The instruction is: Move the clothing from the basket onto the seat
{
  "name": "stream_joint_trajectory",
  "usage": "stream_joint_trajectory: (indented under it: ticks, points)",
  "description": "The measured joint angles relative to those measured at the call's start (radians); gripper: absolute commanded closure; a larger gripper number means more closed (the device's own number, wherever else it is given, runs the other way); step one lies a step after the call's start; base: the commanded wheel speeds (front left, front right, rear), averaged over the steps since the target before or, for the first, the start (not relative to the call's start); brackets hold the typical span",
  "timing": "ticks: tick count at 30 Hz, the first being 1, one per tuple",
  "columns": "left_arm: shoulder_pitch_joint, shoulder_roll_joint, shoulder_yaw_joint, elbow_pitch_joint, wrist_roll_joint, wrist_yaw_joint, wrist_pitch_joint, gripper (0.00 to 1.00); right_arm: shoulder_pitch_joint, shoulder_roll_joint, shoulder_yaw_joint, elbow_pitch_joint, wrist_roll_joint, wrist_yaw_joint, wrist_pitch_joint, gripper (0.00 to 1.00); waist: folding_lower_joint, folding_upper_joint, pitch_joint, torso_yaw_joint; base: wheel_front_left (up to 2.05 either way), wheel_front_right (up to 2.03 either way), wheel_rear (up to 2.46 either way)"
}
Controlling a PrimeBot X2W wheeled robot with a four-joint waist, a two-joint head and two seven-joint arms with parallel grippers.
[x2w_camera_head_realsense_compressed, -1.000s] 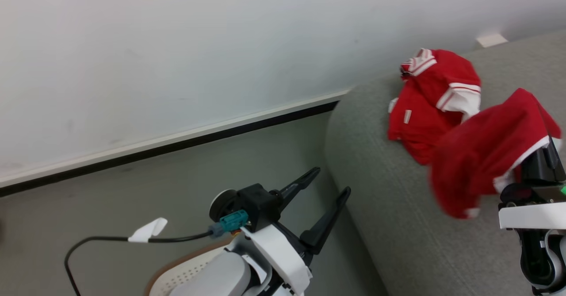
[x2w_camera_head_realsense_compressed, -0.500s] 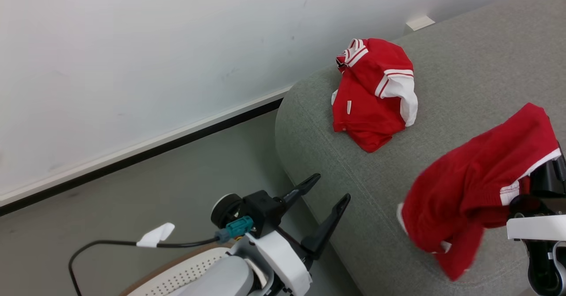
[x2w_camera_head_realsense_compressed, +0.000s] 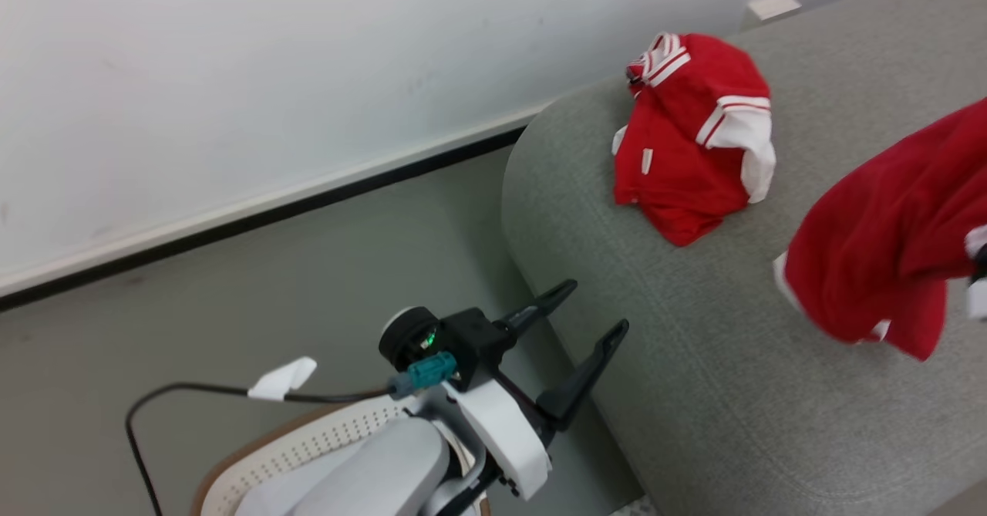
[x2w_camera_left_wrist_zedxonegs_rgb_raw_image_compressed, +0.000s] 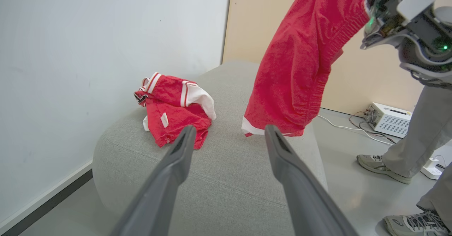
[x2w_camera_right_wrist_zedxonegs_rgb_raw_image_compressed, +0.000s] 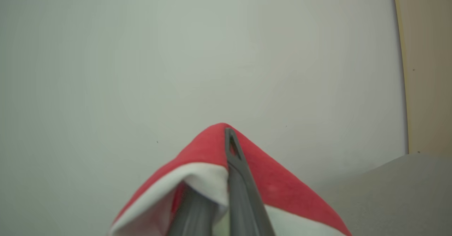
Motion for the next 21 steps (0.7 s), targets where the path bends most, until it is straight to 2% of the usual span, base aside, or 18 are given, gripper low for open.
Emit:
stream_joint_trajectory:
  ticks: [6,13,16,21]
  points:
    - [-0.057,0.027,0.009,-0.018,0.011,0.000,0.026,0.00,-0.152,-0.082,-0.060,0.119,0.077,0.000,0.000,1.00,0.0001,0.0000,0.085,0.051,0.00,0.00,0.00]
    - [-0.085,0.052,0.007,-0.035,0.018,0.000,0.047,0.00,-0.303,-0.136,-0.078,0.261,0.044,0.000,0.000,1.00,0.0002,0.0000,0.196,0.119,0.00,0.00,0.00]
    - [-0.107,0.055,0.009,-0.042,0.023,0.001,0.050,0.00,-0.341,-0.148,-0.016,0.360,-0.007,0.000,0.015,1.00,0.0002,0.0000,0.237,0.146,0.00,0.00,0.00]
    - [-0.118,0.050,0.008,-0.040,0.023,0.004,0.045,0.00,-0.364,-0.154,0.100,0.586,-0.049,0.000,0.137,1.00,0.0003,-0.0001,0.285,0.192,0.00,0.00,0.00]
